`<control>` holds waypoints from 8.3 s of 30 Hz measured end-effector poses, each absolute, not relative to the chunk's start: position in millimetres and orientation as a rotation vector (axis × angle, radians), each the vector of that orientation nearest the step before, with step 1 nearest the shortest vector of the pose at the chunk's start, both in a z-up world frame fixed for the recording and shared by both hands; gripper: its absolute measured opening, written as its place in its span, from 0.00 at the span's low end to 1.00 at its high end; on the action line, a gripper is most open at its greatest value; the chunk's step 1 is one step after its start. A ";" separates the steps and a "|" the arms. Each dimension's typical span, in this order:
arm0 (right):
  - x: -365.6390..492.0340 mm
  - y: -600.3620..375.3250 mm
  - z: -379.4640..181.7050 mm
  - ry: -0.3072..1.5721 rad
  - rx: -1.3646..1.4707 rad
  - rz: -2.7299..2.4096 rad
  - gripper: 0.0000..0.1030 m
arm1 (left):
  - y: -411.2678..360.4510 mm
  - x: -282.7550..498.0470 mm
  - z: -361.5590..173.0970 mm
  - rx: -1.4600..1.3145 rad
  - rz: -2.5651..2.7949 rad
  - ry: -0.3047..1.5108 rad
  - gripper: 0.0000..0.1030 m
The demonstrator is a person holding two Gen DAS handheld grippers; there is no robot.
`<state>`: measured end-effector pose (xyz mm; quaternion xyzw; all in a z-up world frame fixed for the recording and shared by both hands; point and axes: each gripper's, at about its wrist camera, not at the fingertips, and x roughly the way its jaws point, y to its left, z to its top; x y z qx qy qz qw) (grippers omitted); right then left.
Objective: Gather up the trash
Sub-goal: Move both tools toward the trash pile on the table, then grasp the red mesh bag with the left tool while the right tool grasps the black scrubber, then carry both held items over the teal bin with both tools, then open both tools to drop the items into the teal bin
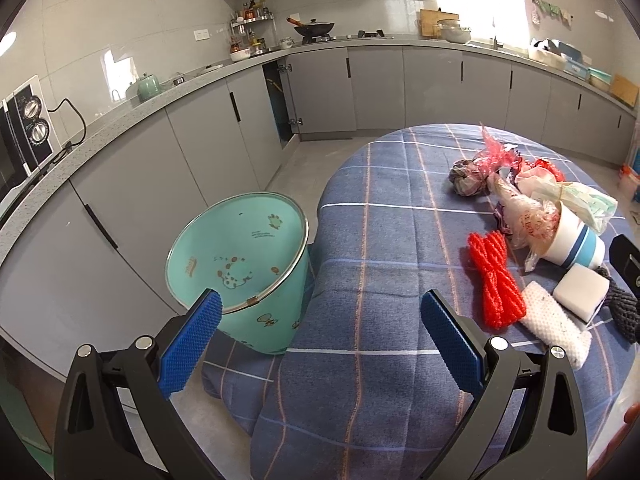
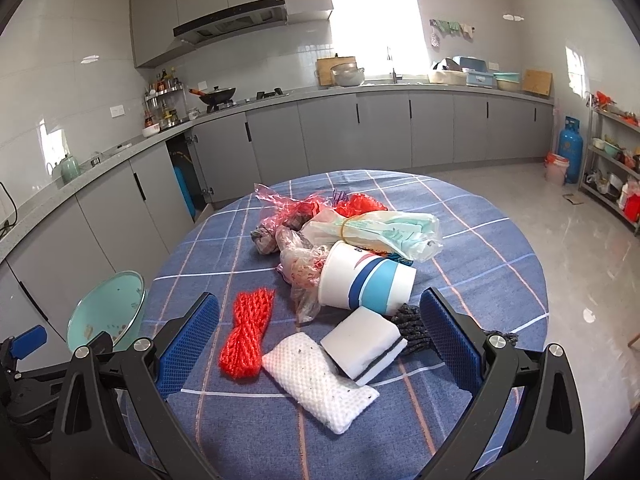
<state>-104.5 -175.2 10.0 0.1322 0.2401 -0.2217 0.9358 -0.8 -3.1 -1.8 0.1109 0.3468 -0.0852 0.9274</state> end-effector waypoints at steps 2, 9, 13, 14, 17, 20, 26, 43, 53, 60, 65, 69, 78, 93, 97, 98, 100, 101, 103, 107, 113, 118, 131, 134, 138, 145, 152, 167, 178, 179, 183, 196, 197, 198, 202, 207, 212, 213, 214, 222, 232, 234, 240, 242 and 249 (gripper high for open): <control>-104.1 -176.7 8.4 0.493 0.262 -0.461 0.96 | -4.9 1.2 -2.9 0.220 -0.189 0.711 0.95; -102.5 -186.2 2.0 0.493 0.236 -0.476 0.96 | -5.1 9.0 -6.7 0.178 -0.231 0.701 0.95; -102.9 -191.5 3.2 0.486 0.216 -0.487 0.96 | -9.2 17.4 -7.7 0.183 -0.239 0.704 0.95; -102.4 -191.5 3.7 0.487 0.211 -0.489 0.96 | -11.4 19.6 -8.6 0.184 -0.248 0.708 0.95; -102.2 -195.2 4.3 0.488 0.194 -0.502 0.96 | -18.0 22.6 -11.4 0.190 -0.269 0.718 0.95; -95.3 -201.5 2.7 0.503 0.205 -0.494 0.96 | -28.8 27.8 -17.0 0.214 -0.279 0.734 0.95; -77.9 -204.1 5.2 0.507 0.199 -0.467 0.96 | -41.4 36.0 -15.2 0.230 -0.288 0.740 0.95; -50.2 -223.9 -1.4 0.561 0.243 -0.458 0.95 | -61.7 52.0 -12.8 0.250 -0.302 0.744 0.95; -51.4 -220.3 1.5 0.554 0.234 -0.449 0.95 | -62.2 53.5 -14.7 0.256 -0.297 0.757 0.95; -57.5 -217.0 5.0 0.539 0.228 -0.454 0.95 | -61.7 50.1 -13.2 0.256 -0.294 0.760 0.95; -60.5 -219.0 4.7 0.540 0.239 -0.459 0.95 | -62.2 47.1 -12.4 0.264 -0.288 0.759 0.95; -61.4 -219.0 4.3 0.542 0.237 -0.458 0.95 | -62.5 46.3 -13.1 0.268 -0.287 0.764 0.95; -66.7 -223.7 -1.6 0.557 0.207 -0.452 0.92 | -68.1 48.3 -22.0 0.277 -0.302 0.787 0.95; -124.8 -272.3 -27.5 0.609 0.190 -0.470 0.69 | -95.6 41.2 -44.0 0.226 -0.500 0.853 0.87; -130.3 -283.1 -35.2 0.627 0.222 -0.467 0.64 | -105.4 38.7 -49.0 0.252 -0.526 0.875 0.75; -133.2 -283.7 -36.1 0.625 0.219 -0.470 0.64 | -107.0 38.8 -50.6 0.256 -0.528 0.879 0.73; -137.7 -283.2 -37.4 0.630 0.203 -0.455 0.64 | -112.0 41.6 -55.2 0.255 -0.538 0.897 0.70; -138.4 -282.1 -39.0 0.641 0.186 -0.442 0.64 | -114.9 42.9 -56.8 0.249 -0.551 0.909 0.69; -134.4 -281.3 -43.5 0.670 0.158 -0.426 0.64 | -120.7 45.0 -59.8 0.238 -0.574 0.928 0.68; -122.7 -286.0 -56.0 0.745 0.123 -0.385 0.64 | -128.9 47.6 -66.5 0.223 -0.598 0.966 0.67; -115.4 -286.3 -68.2 0.797 0.092 -0.354 0.54 | -135.7 46.2 -73.0 0.210 -0.633 0.999 0.66; -117.8 -281.1 -66.7 0.812 0.111 -0.305 0.21 | -133.8 50.1 -81.9 0.142 -0.690 1.025 0.32; -128.2 -276.9 12.1 0.594 0.300 -0.242 0.14 | -104.5 42.4 -33.7 0.137 -0.682 0.848 0.22; -110.6 -261.8 24.4 0.576 0.283 -0.224 0.14 | -92.0 46.4 -17.1 0.205 -0.586 0.807 0.22; -77.6 -234.3 36.0 0.565 0.280 -0.152 0.14 | -68.6 56.4 -5.5 0.220 -0.501 0.776 0.22; -22.5 -174.9 38.5 0.573 0.260 -0.013 0.14 | -8.8 76.8 1.6 0.223 -0.330 0.760 0.22; 19.4 -121.6 38.7 0.586 0.244 0.076 0.14 | 39.3 102.7 -7.0 0.198 -0.201 0.798 0.22; 69.1 -55.6 24.9 0.621 0.212 0.145 0.14 | 101.4 138.2 -24.9 0.193 -0.054 0.821 0.22; 94.0 -33.3 11.1 0.652 0.183 0.157 0.15 | 134.8 156.0 -47.6 0.093 -0.079 0.873 0.22; 98.5 -31.3 6.5 0.665 0.186 0.159 0.15 | 136.8 159.0 -51.2 0.088 -0.076 0.882 0.22; 112.1 -23.6 -4.9 0.693 0.200 0.165 0.15 | 139.7 168.2 -60.9 0.068 -0.086 0.912 0.22; 143.8 -9.0 -29.1 0.755 0.226 0.180 0.15 | 147.9 190.4 -84.7 0.005 -0.123 0.997 0.22; 145.5 -9.0 -31.5 0.762 0.228 0.180 0.15 | 147.2 191.5 -86.6 0.006 -0.125 1.002 0.22; 146.6 -9.1 -32.6 0.767 0.228 0.180 0.15 | 147.1 192.5 -87.5 0.006 -0.126 1.004 0.22; 151.6 -9.9 -39.3 0.785 0.225 0.183 0.15 | 142.9 197.1 -96.2 -0.007 -0.145 1.029 0.22; 160.2 -6.3 -46.9 0.808 0.232 0.185 0.15 | 139.3 198.9 -104.1 -0.006 -0.140 1.052 0.22; 164.6 -4.8 -55.9 0.827 0.244 0.188 0.15 | 139.9 201.0 -104.7 0.009 -0.117 1.048 0.22; 165.4 -4.9 -56.9 0.830 0.247 0.190 0.15 | 139.6 200.9 -105.4 0.008 -0.120 1.049 0.22; 166.2 -4.5 -57.1 0.832 0.249 0.191 0.15 | 138.6 200.6 -106.1 0.009 -0.123 1.051 0.22; 169.9 -3.6 -57.7 0.834 0.254 0.193 0.15 | 139.1 204.2 -109.9 -0.008 -0.128 1.064 0.22; 172.1 -2.9 -62.1 0.847 0.268 0.191 0.15 | 134.4 205.5 -107.5 0.024 -0.129 1.065 0.22; 173.6 -3.4 -63.5 0.854 0.277 0.197 0.17 | 134.8 205.5 -107.9 0.030 -0.125 1.070 0.22; 177.1 -0.2 -63.8 0.845 0.281 0.223 0.62 | 134.6 205.5 -106.0 0.076 -0.071 1.061 0.48; 173.2 -3.1 -59.3 0.825 0.288 0.227 0.62 | 133.5 201.6 -100.9 0.113 -0.040 1.027 0.61; 138.4 -26.9 -26.5 0.694 0.250 0.127 0.62 | 133.4 186.5 -78.4 0.153 0.021 0.944 0.72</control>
